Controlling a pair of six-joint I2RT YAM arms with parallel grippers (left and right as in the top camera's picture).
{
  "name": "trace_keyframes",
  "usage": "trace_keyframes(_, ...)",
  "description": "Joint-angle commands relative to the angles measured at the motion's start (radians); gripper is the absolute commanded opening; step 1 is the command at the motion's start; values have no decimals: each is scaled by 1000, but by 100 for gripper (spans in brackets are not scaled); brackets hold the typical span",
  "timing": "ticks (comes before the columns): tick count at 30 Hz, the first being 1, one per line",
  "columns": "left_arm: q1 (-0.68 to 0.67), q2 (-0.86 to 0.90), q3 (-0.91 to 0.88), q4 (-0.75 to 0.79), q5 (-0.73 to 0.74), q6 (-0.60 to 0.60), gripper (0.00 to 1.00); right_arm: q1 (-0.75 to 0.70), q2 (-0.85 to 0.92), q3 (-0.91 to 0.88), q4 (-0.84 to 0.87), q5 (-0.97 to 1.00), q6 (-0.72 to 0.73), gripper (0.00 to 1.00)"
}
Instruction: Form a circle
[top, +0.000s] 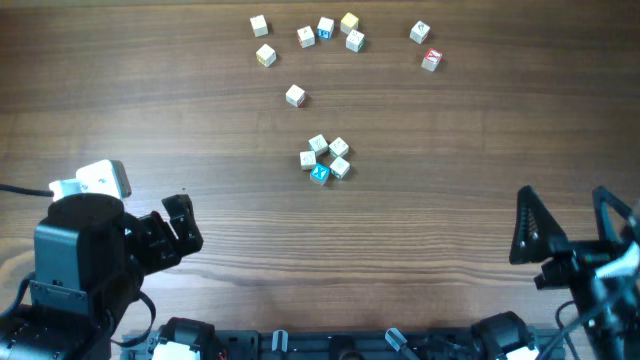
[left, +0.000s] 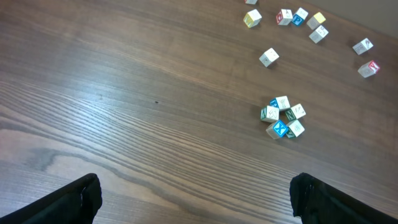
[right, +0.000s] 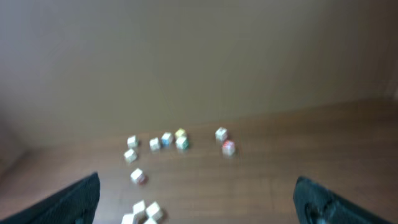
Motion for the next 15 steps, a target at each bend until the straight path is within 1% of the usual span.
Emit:
trace_keyframes(1, 6, -1, -1, 2, -13, -6, 100, -128, -213, -212, 156, -187, -64, 100)
trace_keyframes(4, 7, -1, -1, 2, -13, -6, 100, -217, -338, -387, 290, -356, -165, 100)
trace_keyframes(5, 6, -1, -1, 2, -13, -6, 100, -227, -369, -438, 314, -367, -192, 100)
trace_keyframes(7, 7, -1, -1, 2, -13, -6, 100, -239, -410, -558, 389, -369, -197, 100)
trace_keyframes(9, 7, -1, -1, 2, -13, -6, 100, -239, -405, -698, 547, -393, -201, 100)
trace_keyframes(12, 7, -1, -1, 2, -13, -6, 100, -239, -410, -874, 750, -381, -201, 100)
trace_keyframes(13, 7, -1, -1, 2, -13, -6, 100, -239, -410, -960, 845, -381, -200, 100)
trace_keyframes(15, 6, -1, -1, 2, -13, -6, 100, -239, -410, -1077, 988, -383, -188, 100)
